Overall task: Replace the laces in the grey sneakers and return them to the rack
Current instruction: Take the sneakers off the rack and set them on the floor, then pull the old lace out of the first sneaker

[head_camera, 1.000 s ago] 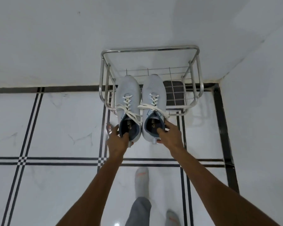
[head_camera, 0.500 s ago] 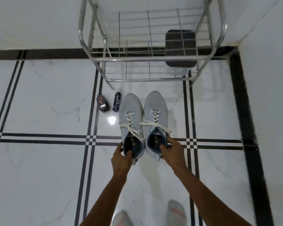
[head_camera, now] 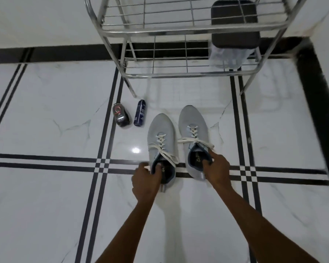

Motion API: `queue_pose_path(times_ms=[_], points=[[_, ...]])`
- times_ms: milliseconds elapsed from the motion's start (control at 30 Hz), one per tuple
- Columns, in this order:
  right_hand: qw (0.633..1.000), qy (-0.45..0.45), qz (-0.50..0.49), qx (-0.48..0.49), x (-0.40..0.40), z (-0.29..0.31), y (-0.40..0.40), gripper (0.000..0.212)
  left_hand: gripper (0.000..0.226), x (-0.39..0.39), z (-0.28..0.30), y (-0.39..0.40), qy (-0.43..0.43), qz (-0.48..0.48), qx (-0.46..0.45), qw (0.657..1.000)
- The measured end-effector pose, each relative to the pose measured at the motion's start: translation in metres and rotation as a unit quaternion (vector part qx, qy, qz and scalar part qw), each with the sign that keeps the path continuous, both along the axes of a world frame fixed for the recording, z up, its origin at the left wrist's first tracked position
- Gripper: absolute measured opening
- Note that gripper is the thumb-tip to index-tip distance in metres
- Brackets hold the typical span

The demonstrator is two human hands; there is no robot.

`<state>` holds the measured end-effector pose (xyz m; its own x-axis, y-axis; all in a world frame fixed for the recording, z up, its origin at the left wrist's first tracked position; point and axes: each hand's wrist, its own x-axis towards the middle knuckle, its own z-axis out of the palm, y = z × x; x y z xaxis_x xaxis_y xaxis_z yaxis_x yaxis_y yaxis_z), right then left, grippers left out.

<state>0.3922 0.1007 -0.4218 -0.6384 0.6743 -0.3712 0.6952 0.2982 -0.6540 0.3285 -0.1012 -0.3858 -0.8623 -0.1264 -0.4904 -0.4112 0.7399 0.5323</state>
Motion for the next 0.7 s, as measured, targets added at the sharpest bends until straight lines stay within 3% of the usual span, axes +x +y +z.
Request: queue_pose_path(times_ms=[100,233,267,333,433,700], points=[[0.999,-0.014,0.004,0.048,-0.014,0.005,0.011,0.032,0.048,-0.030,-0.008,0.003,0.082,0.002,0.050,0.995],[0.957,0.036,0.091,0.271,-0.035,0.016,0.008,0.016,0.049,-0.056,-0.010,0.013,0.043,0.050,0.114,0.991],[0.954,0.071,0.130,0.259,-0.043,0.018,0.006,0.012,0.050,-0.057,-0.011,0.015,0.036,0.058,0.123,0.990],[0.959,0.102,0.220,0.146,-0.057,0.022,-0.003,0.015,0.044,-0.056,-0.013,0.017,0.029,0.061,0.130,0.989],[0.955,0.063,0.290,0.003,-0.067,0.024,-0.022,0.015,0.020,-0.055,-0.018,0.016,0.035,0.061,0.138,0.988],[0.965,0.064,0.256,-0.004,-0.072,0.001,-0.048,0.010,0.018,-0.052,-0.025,0.019,0.073,0.051,0.146,0.985]])
